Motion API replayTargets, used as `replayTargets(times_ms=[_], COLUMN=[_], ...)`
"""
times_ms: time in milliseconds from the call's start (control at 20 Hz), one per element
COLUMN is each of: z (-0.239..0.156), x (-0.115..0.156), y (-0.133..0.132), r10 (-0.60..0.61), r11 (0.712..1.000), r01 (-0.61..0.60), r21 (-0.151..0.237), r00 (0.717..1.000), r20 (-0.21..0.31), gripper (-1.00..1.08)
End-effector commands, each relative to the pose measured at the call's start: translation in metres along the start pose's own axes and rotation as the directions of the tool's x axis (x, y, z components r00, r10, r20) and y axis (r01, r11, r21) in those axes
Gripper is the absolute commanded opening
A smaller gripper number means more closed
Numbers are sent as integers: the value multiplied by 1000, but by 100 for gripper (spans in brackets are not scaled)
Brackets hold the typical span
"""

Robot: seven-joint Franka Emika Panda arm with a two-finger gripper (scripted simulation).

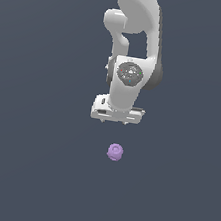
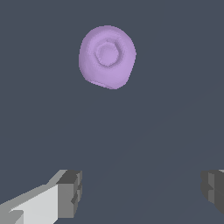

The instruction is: Pick up the object and move it to a goal position.

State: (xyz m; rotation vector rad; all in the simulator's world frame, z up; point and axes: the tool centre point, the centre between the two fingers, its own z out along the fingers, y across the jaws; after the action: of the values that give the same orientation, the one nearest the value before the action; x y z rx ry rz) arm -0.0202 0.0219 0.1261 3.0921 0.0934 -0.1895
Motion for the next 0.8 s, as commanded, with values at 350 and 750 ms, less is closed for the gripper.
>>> replayTargets(times_ms=[350,750], z=[7,17], x=[44,87], y=[-9,-19], r10=[114,236], r11=[993,971], r01=[-114,-232], r21=[20,54], r00=[992,968], r20=[-46,-90], gripper=[100,100])
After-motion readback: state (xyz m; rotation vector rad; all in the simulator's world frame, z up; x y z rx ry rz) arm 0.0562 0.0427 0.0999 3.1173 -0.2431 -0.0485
